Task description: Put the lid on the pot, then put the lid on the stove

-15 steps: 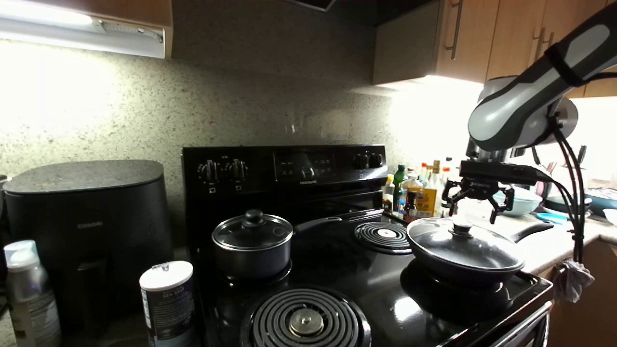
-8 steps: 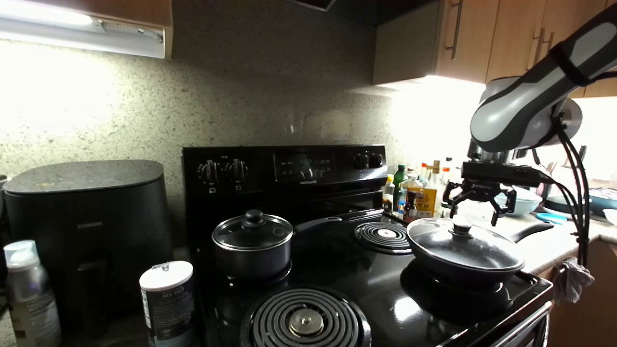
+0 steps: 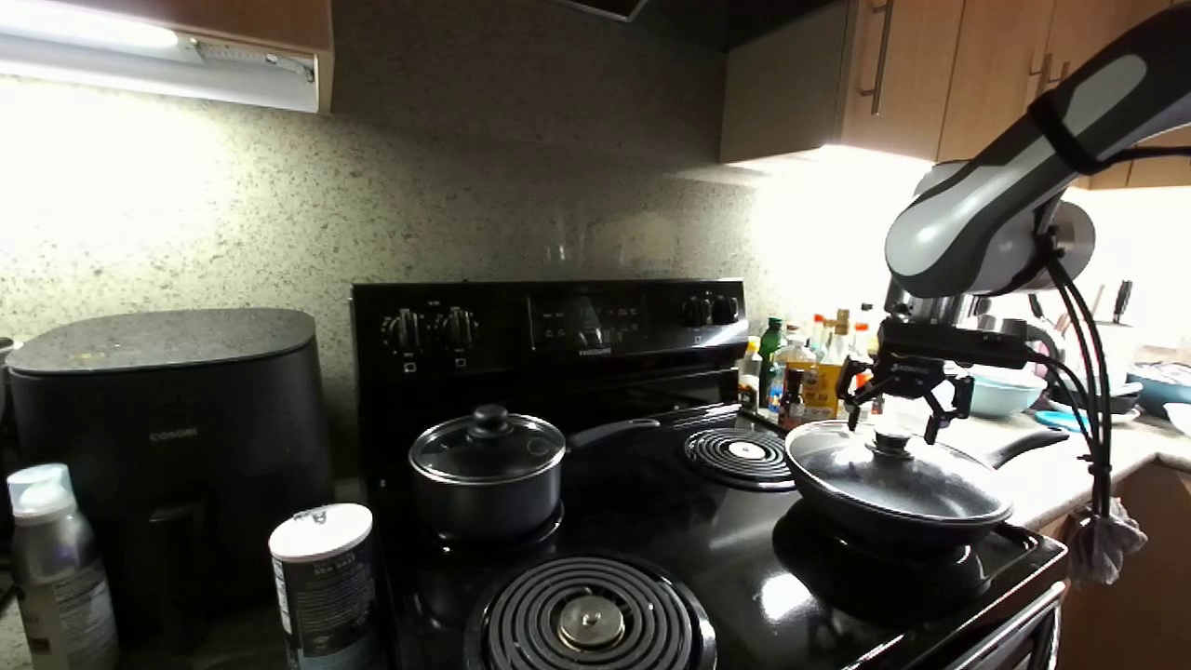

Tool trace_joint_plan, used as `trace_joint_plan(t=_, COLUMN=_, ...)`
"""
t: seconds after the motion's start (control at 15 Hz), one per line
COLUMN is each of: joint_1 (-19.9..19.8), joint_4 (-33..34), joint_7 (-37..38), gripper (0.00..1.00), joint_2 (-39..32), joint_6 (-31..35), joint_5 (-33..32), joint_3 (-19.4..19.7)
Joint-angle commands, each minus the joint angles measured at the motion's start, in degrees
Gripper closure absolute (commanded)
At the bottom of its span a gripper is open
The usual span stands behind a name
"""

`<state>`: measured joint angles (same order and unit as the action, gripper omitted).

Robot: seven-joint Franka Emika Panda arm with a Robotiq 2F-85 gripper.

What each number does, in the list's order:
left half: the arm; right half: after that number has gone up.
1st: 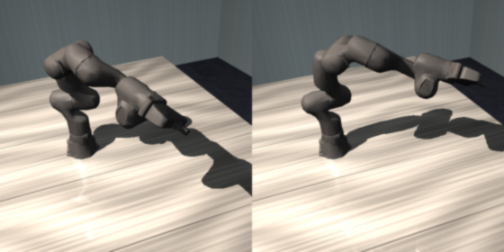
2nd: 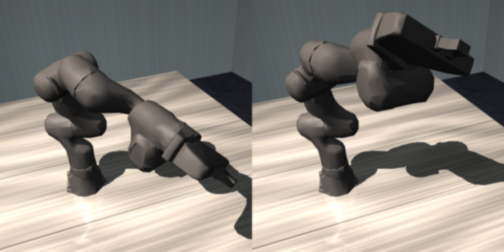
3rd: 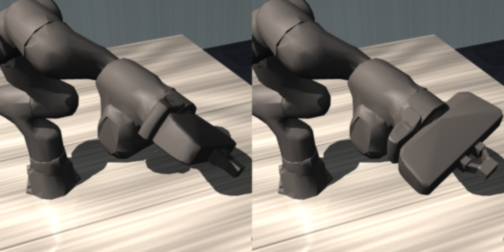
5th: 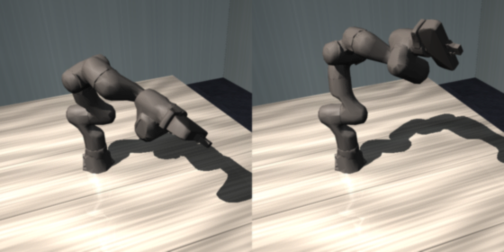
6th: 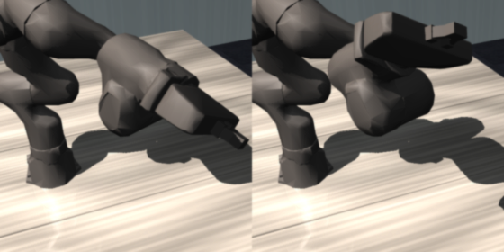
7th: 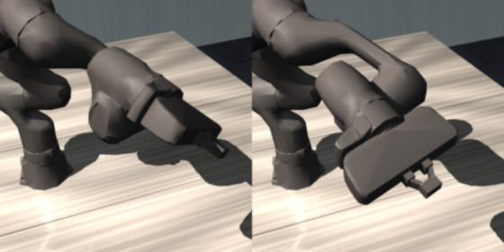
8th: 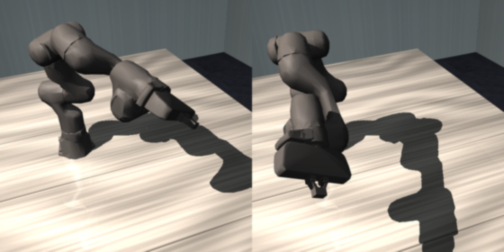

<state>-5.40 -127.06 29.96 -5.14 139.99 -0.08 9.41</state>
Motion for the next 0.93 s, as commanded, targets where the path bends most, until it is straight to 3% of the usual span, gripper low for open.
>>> trace_joint_plan(t=0.0, joint_1=-0.3, joint_4=0.38, joint_7=-0.54, gripper=0.0, joint_2=-0.24, joint_6=-0.1, joint_5=0.54, joint_3=-0.27)
trace_joint_plan(t=0.4, joint_1=-0.56, joint_4=2.9, joint_7=-1.96, gripper=0.0, joint_2=-1.59, joint_6=-0.51, joint_5=3.22, joint_3=-0.4)
trace_joint_plan(t=0.53, joint_1=-0.19, joint_4=4.69, joint_7=2.62, gripper=0.0, joint_2=-3.23, joint_6=-0.47, joint_5=1.09, joint_3=0.22)
trace_joint_plan(t=0.87, joint_1=-0.23, joint_4=4.68, joint_7=1.03, gripper=0.0, joint_2=-3.28, joint_6=-0.66, joint_5=2.04, joint_3=0.34)
